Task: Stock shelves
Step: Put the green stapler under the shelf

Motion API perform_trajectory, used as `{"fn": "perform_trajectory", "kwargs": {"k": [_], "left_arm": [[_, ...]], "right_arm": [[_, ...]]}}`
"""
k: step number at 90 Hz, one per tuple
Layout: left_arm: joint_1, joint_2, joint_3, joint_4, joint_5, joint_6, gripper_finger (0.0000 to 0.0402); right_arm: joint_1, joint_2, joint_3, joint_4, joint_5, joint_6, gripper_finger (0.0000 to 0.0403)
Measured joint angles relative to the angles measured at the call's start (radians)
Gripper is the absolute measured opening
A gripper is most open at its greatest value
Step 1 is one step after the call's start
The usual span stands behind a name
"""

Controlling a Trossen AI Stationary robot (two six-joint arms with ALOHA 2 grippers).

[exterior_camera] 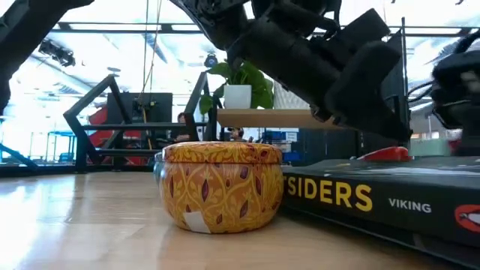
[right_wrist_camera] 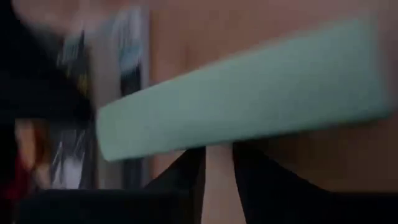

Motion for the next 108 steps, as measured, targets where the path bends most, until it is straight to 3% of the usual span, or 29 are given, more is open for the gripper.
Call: {"fn": "perform_trajectory", "kwargs": {"k": [18,36,52,61,68,73,84,99,108], "left_arm": [[0.007,0.013,0.000,-0.004,-0.004,-0.006,0.0000],[0.004,0.015,0.000,-0.048,-0.066,-0.005,0.0000],[-0.005,0.009,0.015,-0.202,-0.274,-0.002,0.0000],[-0.002,0.009,0.029,-0.293,-0.404,-0.005,0.0000],[0.018,0.009,0.030,-0.281,-0.447,0.005,0.0000],[0.044,0.009,0.030,-0.215,-0.422,0.046,0.0000],[0.099,0.008,0.031,-0.067,-0.240,0.086,0.0000],[0.122,0.009,0.032,-0.047,-0.069,-0.032,0.0000],[0.119,0.010,0.031,-0.044,-0.046,-0.051,0.0000]], "right_arm": [[-0.155,-0.084,0.000,-0.161,0.068,-0.159,0.0019],[-0.249,-0.114,0.000,-0.224,-0.034,-0.306,0.0010],[-0.255,-0.118,0.001,-0.274,-0.133,-0.266,0.0001],[-0.252,-0.111,0.002,-0.286,-0.097,-0.254,0.0001],[-0.266,-0.110,0.001,-0.303,-0.031,-0.253,0.0000],[-0.285,-0.110,0.000,-0.313,0.001,-0.253,0.0000],[-0.349,-0.110,0.000,-0.340,0.022,-0.276,0.0000],[-0.421,-0.110,0.000,-0.289,0.087,-0.347,0.0000],[-0.443,-0.110,0.004,-0.262,0.117,-0.396,0.0000]]}}
